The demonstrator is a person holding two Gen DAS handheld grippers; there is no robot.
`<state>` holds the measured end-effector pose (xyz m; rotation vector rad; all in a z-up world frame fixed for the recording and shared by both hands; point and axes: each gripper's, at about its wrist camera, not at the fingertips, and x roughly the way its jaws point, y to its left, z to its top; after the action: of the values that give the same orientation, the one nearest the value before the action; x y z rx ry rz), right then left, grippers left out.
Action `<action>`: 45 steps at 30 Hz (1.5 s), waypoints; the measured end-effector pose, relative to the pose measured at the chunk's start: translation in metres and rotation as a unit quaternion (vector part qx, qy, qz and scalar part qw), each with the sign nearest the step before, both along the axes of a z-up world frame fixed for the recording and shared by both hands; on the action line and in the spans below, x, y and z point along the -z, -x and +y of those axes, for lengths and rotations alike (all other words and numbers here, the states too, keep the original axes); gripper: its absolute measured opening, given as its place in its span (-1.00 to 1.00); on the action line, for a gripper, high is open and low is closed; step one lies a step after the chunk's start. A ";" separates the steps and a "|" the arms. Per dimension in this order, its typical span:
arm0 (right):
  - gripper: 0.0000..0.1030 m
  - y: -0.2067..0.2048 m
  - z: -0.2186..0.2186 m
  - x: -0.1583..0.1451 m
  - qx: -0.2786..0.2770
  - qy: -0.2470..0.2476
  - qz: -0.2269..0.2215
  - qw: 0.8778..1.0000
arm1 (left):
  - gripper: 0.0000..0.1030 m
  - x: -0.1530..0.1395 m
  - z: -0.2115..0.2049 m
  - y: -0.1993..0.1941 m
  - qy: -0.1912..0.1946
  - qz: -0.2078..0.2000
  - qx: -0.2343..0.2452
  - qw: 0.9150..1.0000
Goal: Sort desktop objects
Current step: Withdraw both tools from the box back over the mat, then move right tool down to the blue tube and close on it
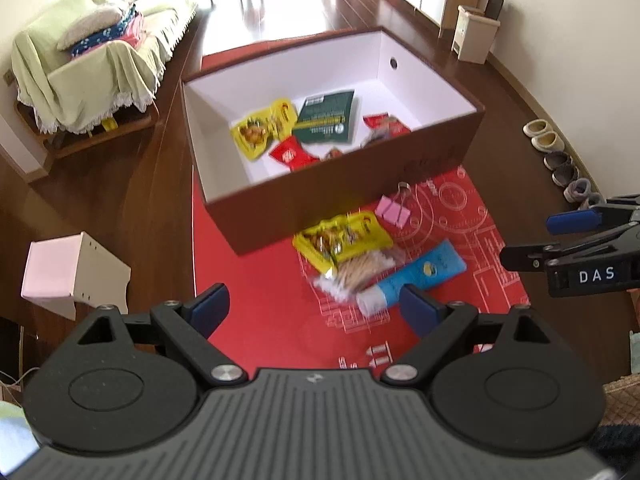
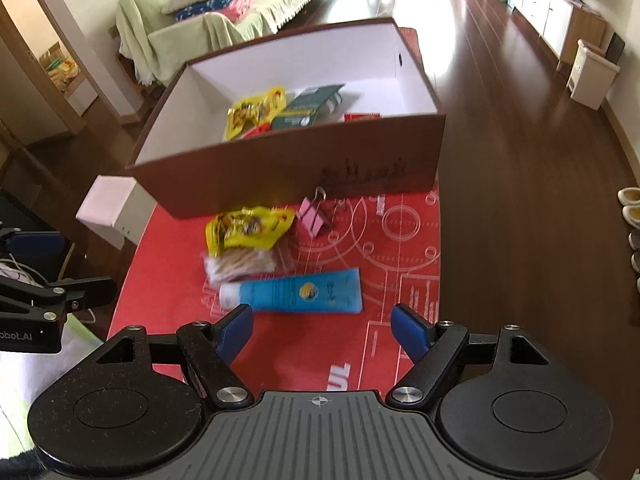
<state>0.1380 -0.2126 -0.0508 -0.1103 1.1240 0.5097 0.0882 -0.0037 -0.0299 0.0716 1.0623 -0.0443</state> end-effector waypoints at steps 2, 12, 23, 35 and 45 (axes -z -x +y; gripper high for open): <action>0.53 0.002 0.001 0.004 -0.004 0.006 0.005 1.000 | 0.74 0.005 -0.001 0.003 -0.001 0.007 0.001 1.000; 0.53 0.008 0.005 0.014 -0.012 0.023 0.017 1.000 | 0.74 0.015 0.002 0.006 -0.005 0.021 0.001 1.000; 0.53 0.007 0.007 0.030 -0.003 0.033 0.037 0.999 | 0.74 0.027 0.006 0.005 -0.011 0.037 0.001 0.999; 0.53 -0.002 0.015 0.046 0.007 0.041 0.063 0.997 | 0.74 0.041 0.013 0.000 -0.012 0.056 0.003 0.998; 0.53 -0.029 0.016 0.073 0.112 -0.024 0.149 0.982 | 0.74 0.057 0.025 -0.012 -0.011 0.068 0.004 0.998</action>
<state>0.1669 -0.1971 -0.1238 0.1392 1.3968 0.3577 0.1004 0.0213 -0.0867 0.0938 1.1978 -0.0449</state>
